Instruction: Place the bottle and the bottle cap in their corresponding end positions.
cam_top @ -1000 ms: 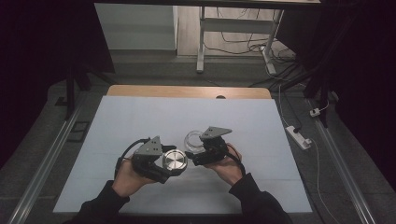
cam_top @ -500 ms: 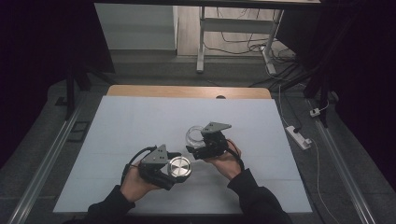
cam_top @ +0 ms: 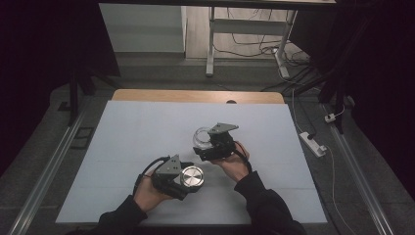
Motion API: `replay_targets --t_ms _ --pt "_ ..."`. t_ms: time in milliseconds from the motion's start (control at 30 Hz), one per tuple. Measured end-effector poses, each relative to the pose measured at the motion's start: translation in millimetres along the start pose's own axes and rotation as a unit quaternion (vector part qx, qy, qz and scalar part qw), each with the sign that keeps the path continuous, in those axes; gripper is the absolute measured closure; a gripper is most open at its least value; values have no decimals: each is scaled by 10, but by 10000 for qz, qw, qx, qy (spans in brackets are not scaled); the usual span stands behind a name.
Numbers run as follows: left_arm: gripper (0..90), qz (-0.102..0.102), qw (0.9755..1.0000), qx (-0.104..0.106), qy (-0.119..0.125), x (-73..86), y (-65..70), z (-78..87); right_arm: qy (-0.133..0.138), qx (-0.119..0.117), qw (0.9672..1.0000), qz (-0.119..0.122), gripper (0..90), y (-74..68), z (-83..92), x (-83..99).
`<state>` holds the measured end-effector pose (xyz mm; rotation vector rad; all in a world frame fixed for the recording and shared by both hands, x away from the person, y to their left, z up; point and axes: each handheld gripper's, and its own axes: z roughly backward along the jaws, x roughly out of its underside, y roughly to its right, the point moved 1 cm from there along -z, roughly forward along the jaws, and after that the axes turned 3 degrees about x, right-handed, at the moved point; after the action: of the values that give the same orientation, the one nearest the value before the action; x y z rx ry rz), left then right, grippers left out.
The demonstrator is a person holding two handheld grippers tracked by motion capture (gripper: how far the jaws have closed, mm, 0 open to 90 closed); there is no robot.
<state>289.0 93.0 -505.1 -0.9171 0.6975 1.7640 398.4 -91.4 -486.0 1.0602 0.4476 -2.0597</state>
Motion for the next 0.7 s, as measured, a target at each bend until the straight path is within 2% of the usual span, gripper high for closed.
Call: replay_targets --t_ms 700 --pt "201 118 9993 -140 -311 109 -140 -302 -53 237 9997 -86 151 181 -261 -88"
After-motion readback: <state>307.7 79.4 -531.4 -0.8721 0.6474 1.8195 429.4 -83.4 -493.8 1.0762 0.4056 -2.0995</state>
